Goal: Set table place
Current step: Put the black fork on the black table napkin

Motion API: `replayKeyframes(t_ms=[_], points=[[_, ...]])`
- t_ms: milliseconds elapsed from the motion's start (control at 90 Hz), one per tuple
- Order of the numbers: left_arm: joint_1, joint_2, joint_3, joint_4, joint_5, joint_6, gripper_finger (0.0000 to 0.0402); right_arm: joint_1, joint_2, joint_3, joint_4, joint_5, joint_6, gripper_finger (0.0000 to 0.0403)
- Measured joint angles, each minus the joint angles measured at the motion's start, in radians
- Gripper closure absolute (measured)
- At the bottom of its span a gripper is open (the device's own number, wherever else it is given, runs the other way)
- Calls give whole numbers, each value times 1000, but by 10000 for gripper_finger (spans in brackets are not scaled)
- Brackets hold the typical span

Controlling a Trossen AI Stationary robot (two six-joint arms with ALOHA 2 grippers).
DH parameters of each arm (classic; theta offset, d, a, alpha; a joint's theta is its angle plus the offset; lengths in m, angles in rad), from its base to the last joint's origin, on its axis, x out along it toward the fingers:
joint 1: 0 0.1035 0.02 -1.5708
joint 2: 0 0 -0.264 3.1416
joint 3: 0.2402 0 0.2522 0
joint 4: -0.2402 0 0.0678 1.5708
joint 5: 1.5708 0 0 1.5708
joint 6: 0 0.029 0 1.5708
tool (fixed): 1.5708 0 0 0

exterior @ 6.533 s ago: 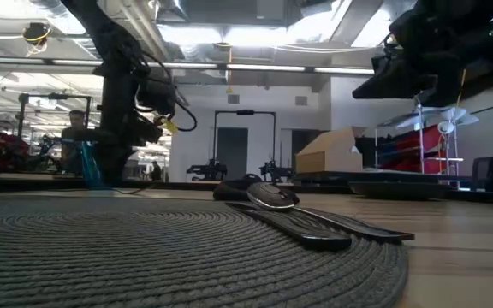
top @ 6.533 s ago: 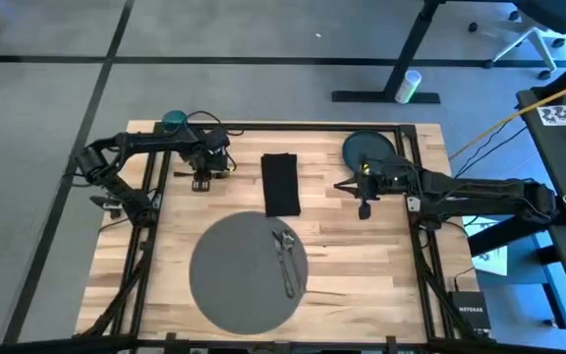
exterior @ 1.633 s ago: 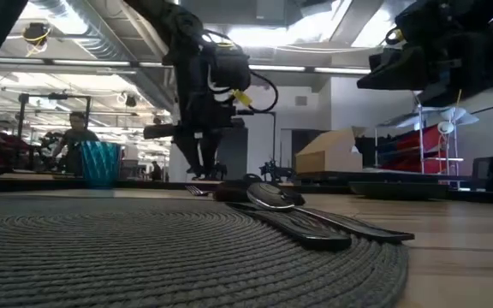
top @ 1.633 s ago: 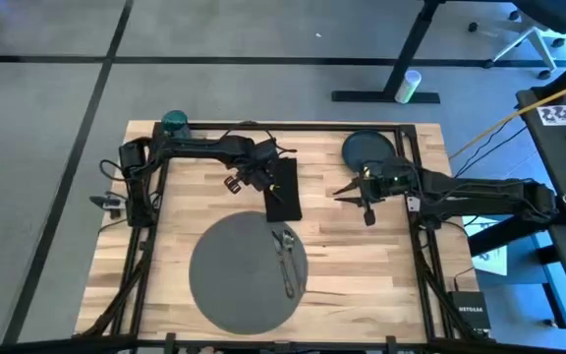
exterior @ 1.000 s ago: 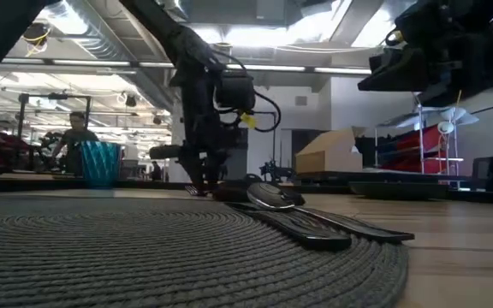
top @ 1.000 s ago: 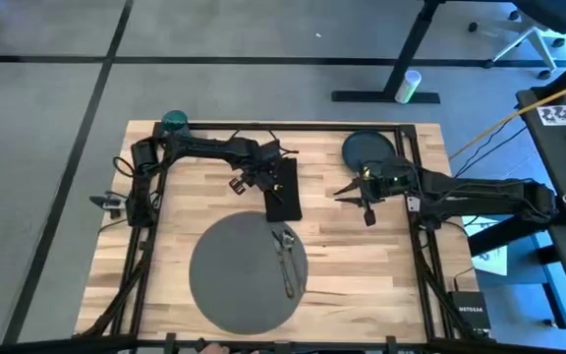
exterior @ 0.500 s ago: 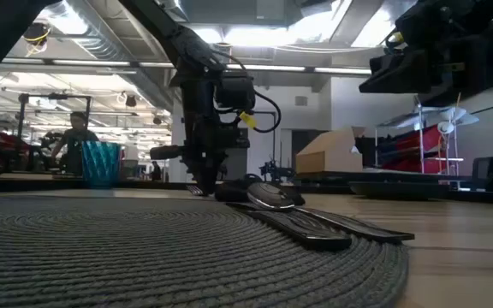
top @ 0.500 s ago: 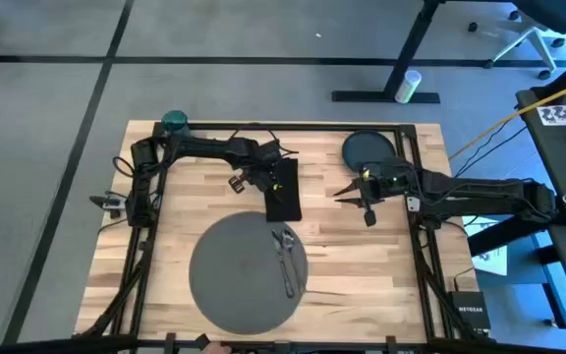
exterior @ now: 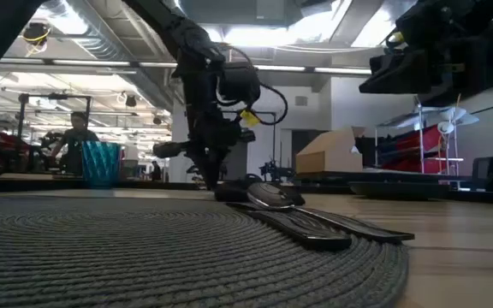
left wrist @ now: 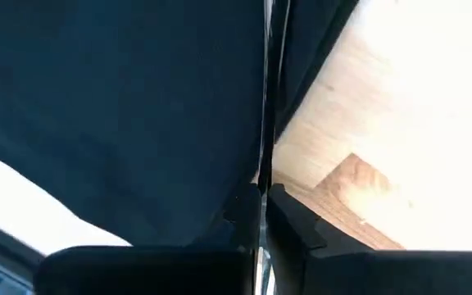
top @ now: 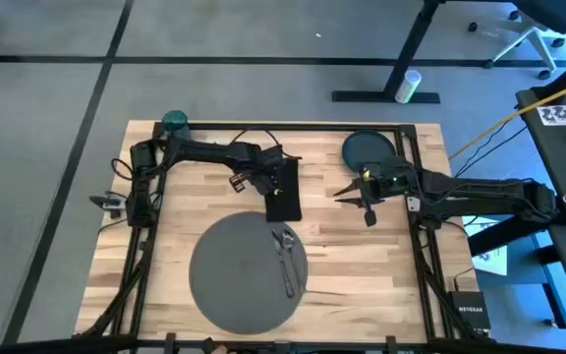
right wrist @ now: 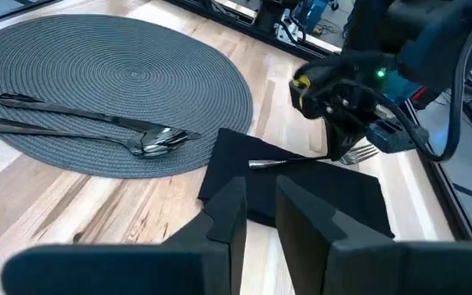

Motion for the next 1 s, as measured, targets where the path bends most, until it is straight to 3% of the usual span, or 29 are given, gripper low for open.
replayKeyframes(t_ms=[689,1000], points=[[-116,-58,44,82,-20,282,401,0,0,0,-5,0,1,349],[-115,-30,44,71,-14,290,401,0,0,0,-5,0,1,349]])
